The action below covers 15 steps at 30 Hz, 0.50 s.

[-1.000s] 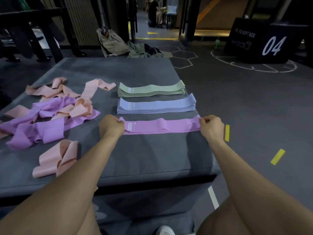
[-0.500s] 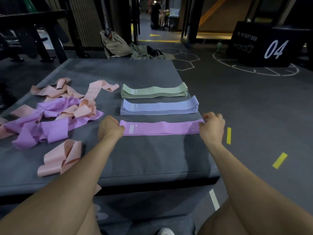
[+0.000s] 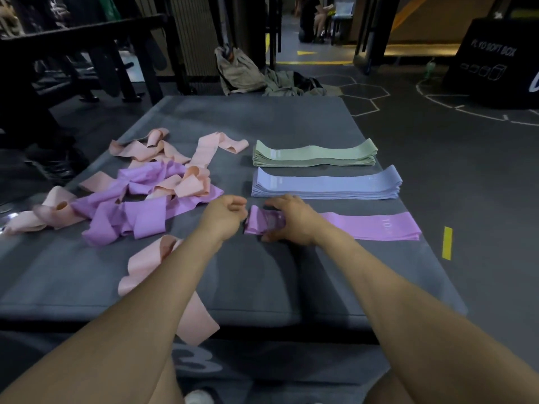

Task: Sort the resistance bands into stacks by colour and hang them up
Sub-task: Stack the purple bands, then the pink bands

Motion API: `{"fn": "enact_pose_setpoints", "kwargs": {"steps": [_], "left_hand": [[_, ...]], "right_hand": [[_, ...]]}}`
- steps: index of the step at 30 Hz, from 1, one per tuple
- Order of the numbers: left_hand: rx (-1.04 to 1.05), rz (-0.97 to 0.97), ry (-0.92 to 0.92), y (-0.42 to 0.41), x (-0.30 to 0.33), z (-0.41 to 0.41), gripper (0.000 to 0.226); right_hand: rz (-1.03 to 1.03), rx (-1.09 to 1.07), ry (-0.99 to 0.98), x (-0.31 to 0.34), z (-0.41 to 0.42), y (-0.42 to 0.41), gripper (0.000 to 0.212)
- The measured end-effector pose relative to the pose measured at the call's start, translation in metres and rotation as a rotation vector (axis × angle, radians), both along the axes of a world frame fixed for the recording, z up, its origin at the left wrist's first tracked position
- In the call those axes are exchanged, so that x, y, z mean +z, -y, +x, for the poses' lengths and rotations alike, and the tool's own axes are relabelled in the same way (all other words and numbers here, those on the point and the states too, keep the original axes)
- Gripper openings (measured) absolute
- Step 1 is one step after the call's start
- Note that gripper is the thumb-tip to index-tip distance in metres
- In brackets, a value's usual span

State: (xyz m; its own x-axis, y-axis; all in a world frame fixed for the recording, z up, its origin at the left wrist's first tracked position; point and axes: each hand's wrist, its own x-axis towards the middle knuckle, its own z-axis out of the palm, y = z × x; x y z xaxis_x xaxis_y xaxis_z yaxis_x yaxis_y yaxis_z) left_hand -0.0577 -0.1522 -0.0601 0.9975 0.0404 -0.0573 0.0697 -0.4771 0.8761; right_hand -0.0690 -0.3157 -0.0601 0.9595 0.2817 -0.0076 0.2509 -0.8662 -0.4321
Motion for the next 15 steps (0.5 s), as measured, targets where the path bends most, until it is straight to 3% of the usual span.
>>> {"fn": "enact_pose_setpoints", "kwargs": {"steps": [4, 15], "left_hand": [[-0.032, -0.020, -0.009, 0.002, -0.004, 0.001, 0.032], [0.059, -0.022, -0.095, 0.003, -0.004, 0.009, 0.021]], "right_hand": [[0.002, 0.017, 0.012, -0.003, 0.006, -0.008, 0.074], [0.112, -0.033, 0.053, -0.006, 0.006, -0.009, 0.037]]}}
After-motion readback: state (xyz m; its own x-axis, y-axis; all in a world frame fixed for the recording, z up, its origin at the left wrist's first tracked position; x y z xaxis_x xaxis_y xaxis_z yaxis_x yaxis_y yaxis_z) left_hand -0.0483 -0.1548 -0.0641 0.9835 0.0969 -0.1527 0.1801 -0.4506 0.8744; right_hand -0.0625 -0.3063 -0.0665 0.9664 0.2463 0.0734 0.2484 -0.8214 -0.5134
